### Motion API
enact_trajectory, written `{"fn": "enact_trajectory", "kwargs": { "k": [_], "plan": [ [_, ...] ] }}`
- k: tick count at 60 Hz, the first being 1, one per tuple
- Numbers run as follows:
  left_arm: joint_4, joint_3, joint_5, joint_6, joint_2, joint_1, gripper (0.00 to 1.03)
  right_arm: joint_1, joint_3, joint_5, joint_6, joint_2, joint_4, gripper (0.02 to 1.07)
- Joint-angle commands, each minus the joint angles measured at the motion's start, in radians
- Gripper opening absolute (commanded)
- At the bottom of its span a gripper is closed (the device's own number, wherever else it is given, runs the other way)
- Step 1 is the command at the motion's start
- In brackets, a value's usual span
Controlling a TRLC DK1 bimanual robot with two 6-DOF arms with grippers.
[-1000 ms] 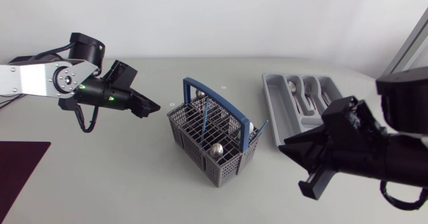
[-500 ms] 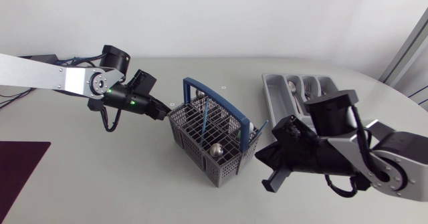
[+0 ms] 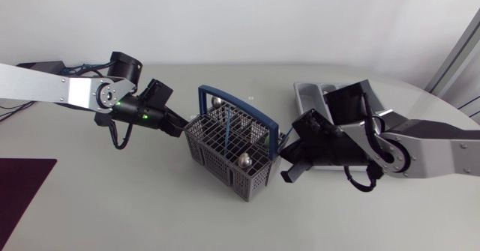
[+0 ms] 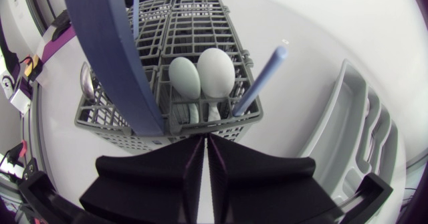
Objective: Unload the cutlery basket into the drawer organizer.
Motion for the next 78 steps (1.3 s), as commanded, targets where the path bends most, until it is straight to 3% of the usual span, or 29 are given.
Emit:
{"fn": "enact_trajectory", "kwargs": {
  "k": [1,25,37,39,42,46,48,53,63,68,78],
  "plan": [
    [-0.014,-0.054,0.033,0.037,-0.034,-0.010,0.31,0.003,0.072,-0.010,-0.015,0.059,0.053,0.12],
    [-0.027,-0.109,0.040,0.061,-0.112,0.033,0.31,0.008,0.236,-0.001,-0.007,0.188,0.053,0.12],
    [-0.083,-0.086,0.040,0.061,-0.190,0.083,0.31,-0.058,0.185,0.010,-0.019,0.113,0.051,0.17],
    [-0.104,-0.077,0.040,0.063,-0.219,0.100,0.31,-0.081,0.162,0.013,-0.029,0.087,0.051,0.25],
    [-0.127,-0.063,0.040,0.064,-0.256,0.120,0.31,-0.103,0.131,0.020,-0.044,0.056,0.051,0.47],
    [-0.175,-0.029,0.040,0.066,-0.301,0.152,0.33,-0.157,0.081,0.017,-0.072,-0.005,0.042,0.95],
    [-0.204,-0.015,0.043,0.069,-0.316,0.158,0.33,-0.175,0.061,0.014,-0.082,-0.033,0.037,1.03],
    [-0.265,0.003,0.069,0.069,-0.356,0.160,0.33,-0.226,0.019,-0.023,-0.095,-0.097,0.024,1.03],
    [-0.328,-0.008,0.083,-0.005,-0.473,-0.010,0.51,-0.281,-0.066,-0.067,-0.119,-0.231,-0.030,1.03],
    [-0.334,0.008,0.083,-0.068,-0.466,-0.115,0.67,-0.289,-0.111,-0.088,-0.119,-0.289,-0.042,1.03],
    [-0.336,0.075,0.083,-0.128,-0.370,-0.282,0.69,-0.316,-0.169,-0.145,-0.119,-0.366,-0.079,1.03]
  ]
}}
